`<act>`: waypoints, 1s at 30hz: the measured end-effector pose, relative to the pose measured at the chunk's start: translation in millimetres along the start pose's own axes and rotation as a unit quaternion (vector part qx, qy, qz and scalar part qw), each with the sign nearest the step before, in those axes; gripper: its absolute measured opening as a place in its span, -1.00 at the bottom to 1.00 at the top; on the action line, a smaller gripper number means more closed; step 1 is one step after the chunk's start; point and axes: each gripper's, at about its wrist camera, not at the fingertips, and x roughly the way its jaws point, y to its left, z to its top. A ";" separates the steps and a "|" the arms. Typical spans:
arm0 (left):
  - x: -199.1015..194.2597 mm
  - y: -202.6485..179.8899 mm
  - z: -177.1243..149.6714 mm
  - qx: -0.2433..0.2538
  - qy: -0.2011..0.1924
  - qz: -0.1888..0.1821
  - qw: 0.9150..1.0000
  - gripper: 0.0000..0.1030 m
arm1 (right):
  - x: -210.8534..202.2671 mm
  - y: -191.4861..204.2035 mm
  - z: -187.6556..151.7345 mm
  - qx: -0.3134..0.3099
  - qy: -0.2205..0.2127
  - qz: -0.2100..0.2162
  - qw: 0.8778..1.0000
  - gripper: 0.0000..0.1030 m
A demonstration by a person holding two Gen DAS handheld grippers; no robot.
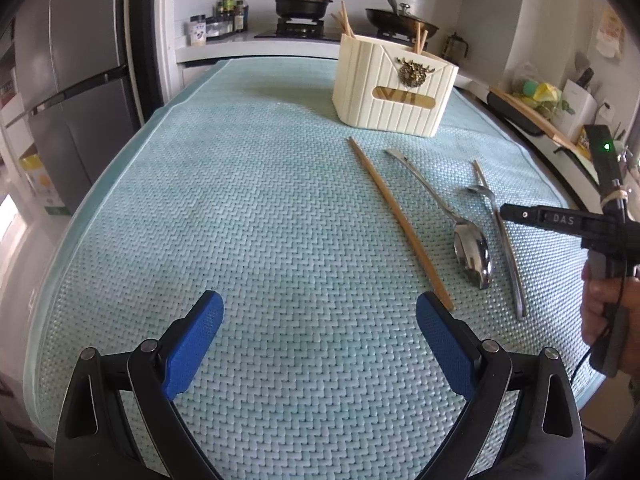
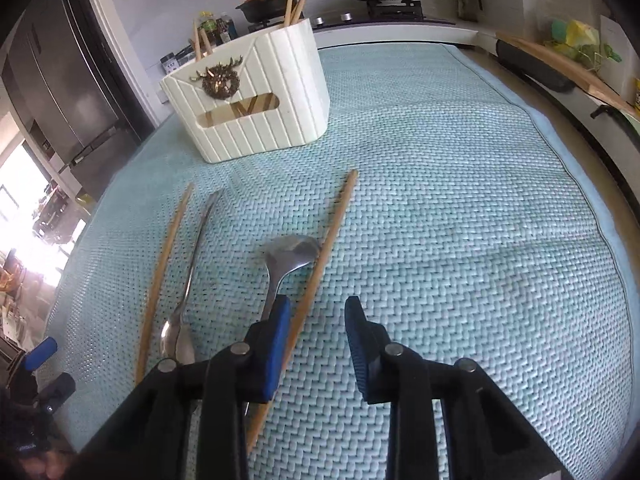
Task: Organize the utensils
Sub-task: 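Move both open tools back down to the last chopsticks on the towel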
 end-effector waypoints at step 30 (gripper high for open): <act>103.2 -39.0 90.5 0.045 0.058 -0.018 0.997 0.89 | -35.9 -63.9 -50.9 0.050 -0.072 -0.073 0.993 -0.22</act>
